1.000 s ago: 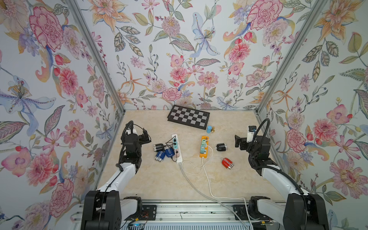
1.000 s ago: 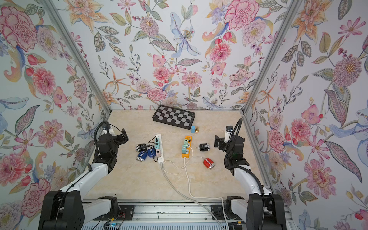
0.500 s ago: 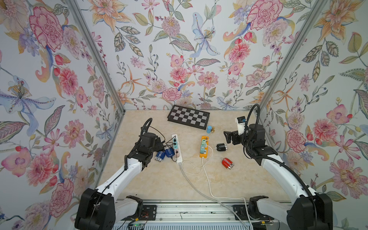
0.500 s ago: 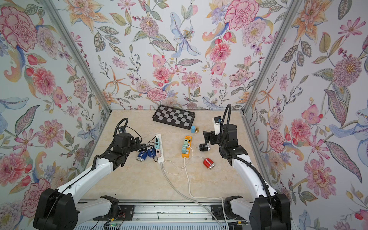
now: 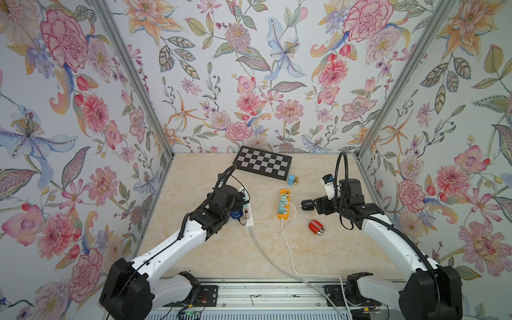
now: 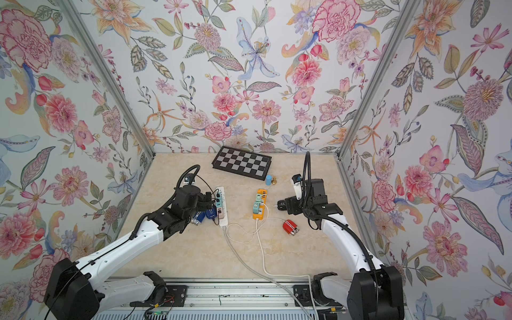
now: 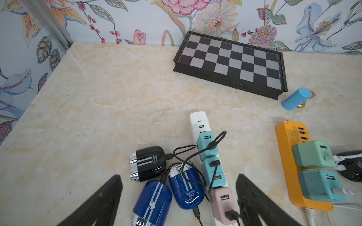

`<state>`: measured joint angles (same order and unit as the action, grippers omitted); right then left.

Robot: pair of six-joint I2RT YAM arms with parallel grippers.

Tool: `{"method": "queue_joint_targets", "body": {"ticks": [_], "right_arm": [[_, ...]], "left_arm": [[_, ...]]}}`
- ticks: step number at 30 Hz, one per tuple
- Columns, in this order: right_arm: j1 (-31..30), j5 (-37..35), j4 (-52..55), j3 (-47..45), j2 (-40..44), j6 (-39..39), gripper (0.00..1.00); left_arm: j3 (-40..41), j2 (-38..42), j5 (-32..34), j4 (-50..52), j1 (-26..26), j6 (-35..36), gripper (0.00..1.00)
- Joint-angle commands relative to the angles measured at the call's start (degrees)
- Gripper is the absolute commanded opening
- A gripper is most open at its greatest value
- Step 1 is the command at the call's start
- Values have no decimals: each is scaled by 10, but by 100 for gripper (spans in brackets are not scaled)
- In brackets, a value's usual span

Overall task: Unplug the electric shaver
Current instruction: Pick up the electric shaver from the center of the board.

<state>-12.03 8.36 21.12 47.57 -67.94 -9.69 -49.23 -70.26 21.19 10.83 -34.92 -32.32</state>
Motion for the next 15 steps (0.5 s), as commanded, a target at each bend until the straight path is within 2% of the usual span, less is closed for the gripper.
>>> {"method": "queue_joint_targets", "body": {"ticks": [1, 4, 7, 9, 13, 15], "right_arm": [[-1, 33, 37, -21, 18, -108, 67], [13, 60, 38, -22, 22, -134, 66], [35, 87, 44, -21, 31, -171, 77], [37, 89, 71, -18, 29, -208, 80], [37, 86, 137, -9, 3, -263, 82], [39, 86, 141, -9, -12, -264, 82]], "left_arm": [[-31, -43, -20, -27, -5, 27, 94], [-57, -74, -40, -46, -5, 41, 95], [-85, -101, -66, -67, -5, 54, 95], [-100, -116, -86, -82, -5, 58, 96], [-126, -136, -113, -107, -6, 68, 96], [-133, -142, -119, -119, -6, 73, 97]]}}
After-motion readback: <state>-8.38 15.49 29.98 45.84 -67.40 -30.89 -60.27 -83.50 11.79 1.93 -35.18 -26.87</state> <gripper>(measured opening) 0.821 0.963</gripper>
